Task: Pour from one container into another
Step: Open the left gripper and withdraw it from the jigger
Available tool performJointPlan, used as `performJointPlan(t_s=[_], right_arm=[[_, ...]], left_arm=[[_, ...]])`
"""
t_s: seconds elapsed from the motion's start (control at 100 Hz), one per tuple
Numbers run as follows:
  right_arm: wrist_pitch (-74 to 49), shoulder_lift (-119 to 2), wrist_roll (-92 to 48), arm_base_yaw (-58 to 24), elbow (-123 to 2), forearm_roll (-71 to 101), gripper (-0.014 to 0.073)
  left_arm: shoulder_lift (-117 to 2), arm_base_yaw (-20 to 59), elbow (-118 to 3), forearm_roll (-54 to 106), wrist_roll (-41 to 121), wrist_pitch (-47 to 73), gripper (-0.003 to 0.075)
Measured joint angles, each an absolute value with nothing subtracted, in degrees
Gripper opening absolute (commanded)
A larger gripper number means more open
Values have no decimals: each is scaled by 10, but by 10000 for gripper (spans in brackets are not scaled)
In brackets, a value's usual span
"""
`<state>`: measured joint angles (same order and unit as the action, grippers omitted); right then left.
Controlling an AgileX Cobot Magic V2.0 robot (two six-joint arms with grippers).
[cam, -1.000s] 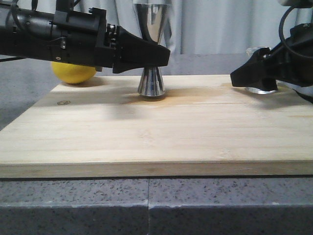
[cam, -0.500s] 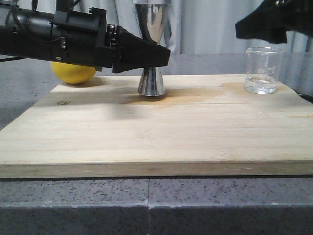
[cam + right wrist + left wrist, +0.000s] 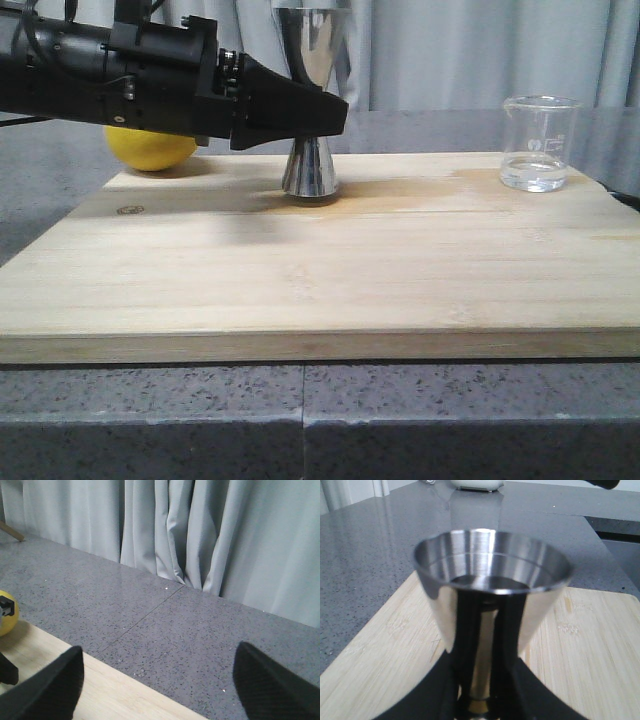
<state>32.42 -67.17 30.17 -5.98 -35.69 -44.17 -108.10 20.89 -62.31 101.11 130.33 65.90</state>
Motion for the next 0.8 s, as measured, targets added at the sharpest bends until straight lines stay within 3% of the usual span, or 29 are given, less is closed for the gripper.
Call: performJointPlan(t_s=[0.8], right_arm=[[324,-672,303,-60,-355,-442,555]], left_arm=[[-1081,209,-623,1011,1303,630,-10]])
